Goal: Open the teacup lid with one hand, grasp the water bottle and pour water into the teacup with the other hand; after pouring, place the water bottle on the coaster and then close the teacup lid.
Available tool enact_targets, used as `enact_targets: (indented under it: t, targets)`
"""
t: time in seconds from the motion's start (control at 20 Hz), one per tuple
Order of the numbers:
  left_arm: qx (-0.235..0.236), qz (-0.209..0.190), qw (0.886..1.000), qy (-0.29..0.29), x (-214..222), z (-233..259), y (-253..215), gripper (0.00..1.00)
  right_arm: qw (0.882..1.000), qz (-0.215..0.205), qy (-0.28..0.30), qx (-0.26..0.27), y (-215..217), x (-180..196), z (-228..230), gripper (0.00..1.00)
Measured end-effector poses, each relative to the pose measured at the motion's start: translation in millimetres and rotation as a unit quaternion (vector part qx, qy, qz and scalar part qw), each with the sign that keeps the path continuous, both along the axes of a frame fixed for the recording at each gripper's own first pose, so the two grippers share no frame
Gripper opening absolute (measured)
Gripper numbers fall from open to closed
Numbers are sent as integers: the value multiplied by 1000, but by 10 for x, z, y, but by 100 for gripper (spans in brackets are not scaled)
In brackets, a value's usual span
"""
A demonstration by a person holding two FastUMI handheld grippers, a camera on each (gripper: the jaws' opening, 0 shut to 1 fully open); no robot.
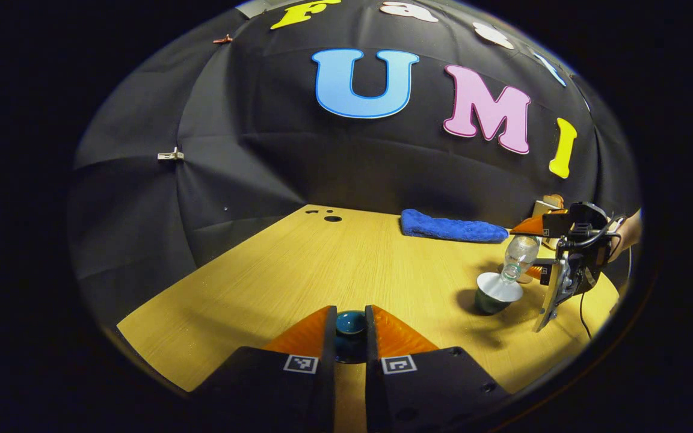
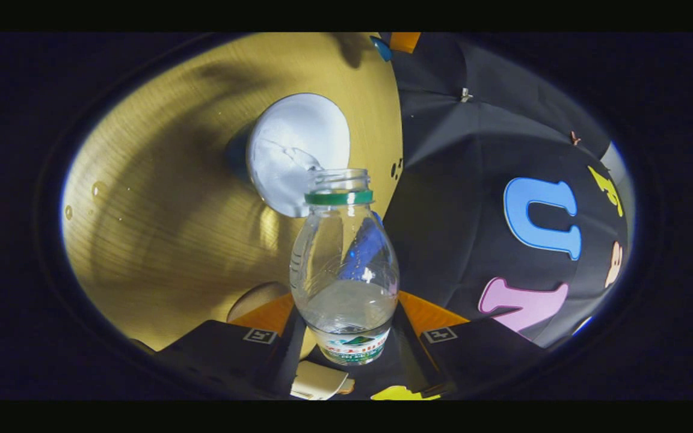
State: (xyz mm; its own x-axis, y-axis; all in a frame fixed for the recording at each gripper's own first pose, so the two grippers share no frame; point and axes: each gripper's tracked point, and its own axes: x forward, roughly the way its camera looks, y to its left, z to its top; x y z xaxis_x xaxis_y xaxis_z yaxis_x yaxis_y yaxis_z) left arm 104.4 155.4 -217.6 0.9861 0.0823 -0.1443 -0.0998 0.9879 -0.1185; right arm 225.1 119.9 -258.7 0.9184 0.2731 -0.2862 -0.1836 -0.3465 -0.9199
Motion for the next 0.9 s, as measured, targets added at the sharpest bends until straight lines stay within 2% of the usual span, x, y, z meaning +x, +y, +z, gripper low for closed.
enact_targets:
  t: [0.4,0.9]
  targets:
    - [3,1,1000,-4,-26,19,0,24,1000,8,-2,-15,28,8,31,72]
    - [-15,14,1000,-9,-66,14,-13,24,999,24,-8,-36,114,45,203,72]
